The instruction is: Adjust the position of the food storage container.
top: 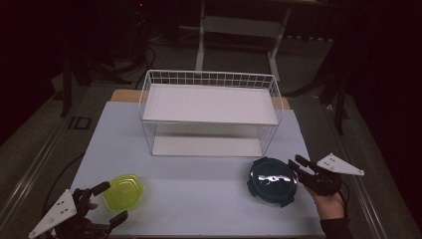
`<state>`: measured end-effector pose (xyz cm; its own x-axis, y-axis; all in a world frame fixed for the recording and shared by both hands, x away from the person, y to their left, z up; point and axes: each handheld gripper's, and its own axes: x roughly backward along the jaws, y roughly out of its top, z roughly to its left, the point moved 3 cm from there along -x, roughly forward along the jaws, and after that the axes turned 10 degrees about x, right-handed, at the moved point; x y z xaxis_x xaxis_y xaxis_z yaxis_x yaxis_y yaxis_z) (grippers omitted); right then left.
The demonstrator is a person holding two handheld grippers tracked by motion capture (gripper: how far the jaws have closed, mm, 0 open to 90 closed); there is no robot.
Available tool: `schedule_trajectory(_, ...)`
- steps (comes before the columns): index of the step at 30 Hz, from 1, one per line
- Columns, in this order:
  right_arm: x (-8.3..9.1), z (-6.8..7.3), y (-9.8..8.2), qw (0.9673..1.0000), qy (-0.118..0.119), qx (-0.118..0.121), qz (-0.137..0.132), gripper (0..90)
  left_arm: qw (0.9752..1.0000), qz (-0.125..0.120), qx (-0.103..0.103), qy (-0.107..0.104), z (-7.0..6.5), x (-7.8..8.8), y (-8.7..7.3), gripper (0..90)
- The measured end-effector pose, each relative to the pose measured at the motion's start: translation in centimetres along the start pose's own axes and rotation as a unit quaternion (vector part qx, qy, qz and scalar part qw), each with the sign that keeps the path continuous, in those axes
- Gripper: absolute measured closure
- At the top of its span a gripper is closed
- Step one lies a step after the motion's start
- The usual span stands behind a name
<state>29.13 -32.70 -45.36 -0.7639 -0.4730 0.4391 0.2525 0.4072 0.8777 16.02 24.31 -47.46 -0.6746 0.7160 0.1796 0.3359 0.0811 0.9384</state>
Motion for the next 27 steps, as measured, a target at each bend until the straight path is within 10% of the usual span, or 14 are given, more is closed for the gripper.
schedule_trajectory(11, -1.6, -2.3, -2.9, 0.9985, -0.011, -0.02, 0.05, 88.8, 1.0, 0.004, -0.001, -0.002, 0.0, -0.1, -0.1, 0.0)
schedule_trajectory(27, -3.0, -2.7, -6.0, 0.9951, 0.003, -0.039, 0.091, 90.0, 1.0, 0.004, -0.001, -0.001, 0.0, -0.1, -0.1, 0.0)
